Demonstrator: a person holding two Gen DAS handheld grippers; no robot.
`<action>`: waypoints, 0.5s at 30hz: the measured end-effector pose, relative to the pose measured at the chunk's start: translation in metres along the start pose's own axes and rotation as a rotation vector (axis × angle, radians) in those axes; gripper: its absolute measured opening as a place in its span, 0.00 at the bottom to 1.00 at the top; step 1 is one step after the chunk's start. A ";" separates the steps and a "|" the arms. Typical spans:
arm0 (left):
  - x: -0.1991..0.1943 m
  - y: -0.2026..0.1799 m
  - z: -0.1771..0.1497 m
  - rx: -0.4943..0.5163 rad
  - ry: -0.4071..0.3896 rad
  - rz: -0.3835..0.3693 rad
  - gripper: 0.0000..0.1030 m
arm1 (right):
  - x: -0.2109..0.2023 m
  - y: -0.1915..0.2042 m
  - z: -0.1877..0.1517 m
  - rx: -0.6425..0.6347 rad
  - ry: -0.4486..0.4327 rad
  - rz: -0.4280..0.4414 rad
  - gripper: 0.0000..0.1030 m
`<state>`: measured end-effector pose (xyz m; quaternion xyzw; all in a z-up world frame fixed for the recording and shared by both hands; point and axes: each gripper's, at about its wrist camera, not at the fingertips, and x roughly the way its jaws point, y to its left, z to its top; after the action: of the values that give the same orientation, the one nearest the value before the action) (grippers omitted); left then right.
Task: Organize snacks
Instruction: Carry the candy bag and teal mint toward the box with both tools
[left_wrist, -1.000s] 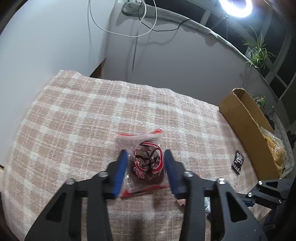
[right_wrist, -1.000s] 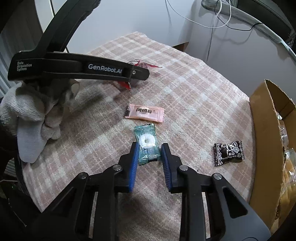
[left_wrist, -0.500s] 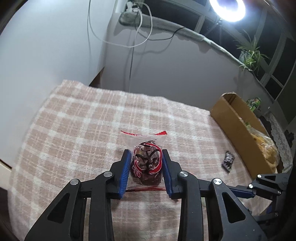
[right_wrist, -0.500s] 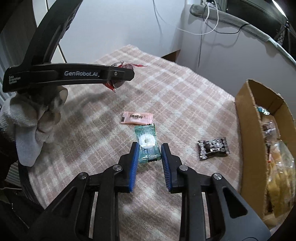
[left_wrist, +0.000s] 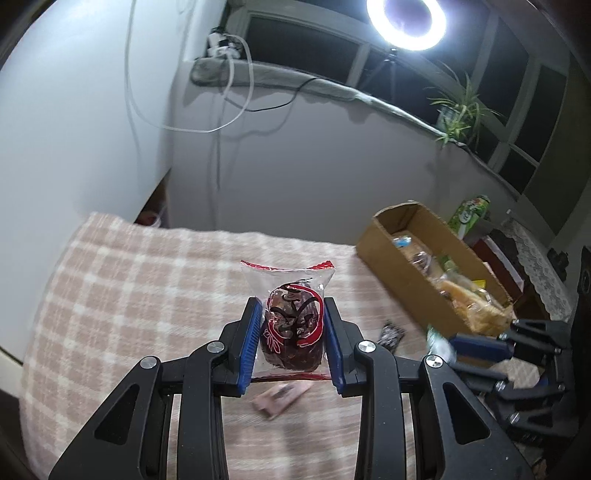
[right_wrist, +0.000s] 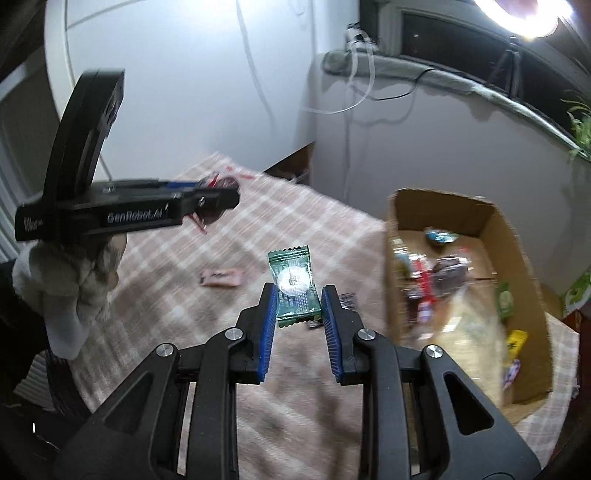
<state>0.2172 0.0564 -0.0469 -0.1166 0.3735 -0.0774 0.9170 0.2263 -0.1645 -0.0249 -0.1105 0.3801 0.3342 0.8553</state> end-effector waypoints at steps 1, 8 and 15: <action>0.001 -0.004 0.002 0.005 -0.001 -0.004 0.30 | -0.004 -0.008 0.001 0.011 -0.008 -0.011 0.25; 0.019 -0.040 0.019 0.053 0.003 -0.043 0.30 | -0.013 -0.065 0.004 0.093 -0.027 -0.067 0.25; 0.040 -0.073 0.031 0.092 0.019 -0.083 0.30 | -0.010 -0.118 -0.001 0.163 -0.006 -0.117 0.25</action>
<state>0.2630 -0.0183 -0.0324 -0.0892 0.3732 -0.1333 0.9138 0.2988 -0.2585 -0.0260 -0.0616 0.3963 0.2520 0.8807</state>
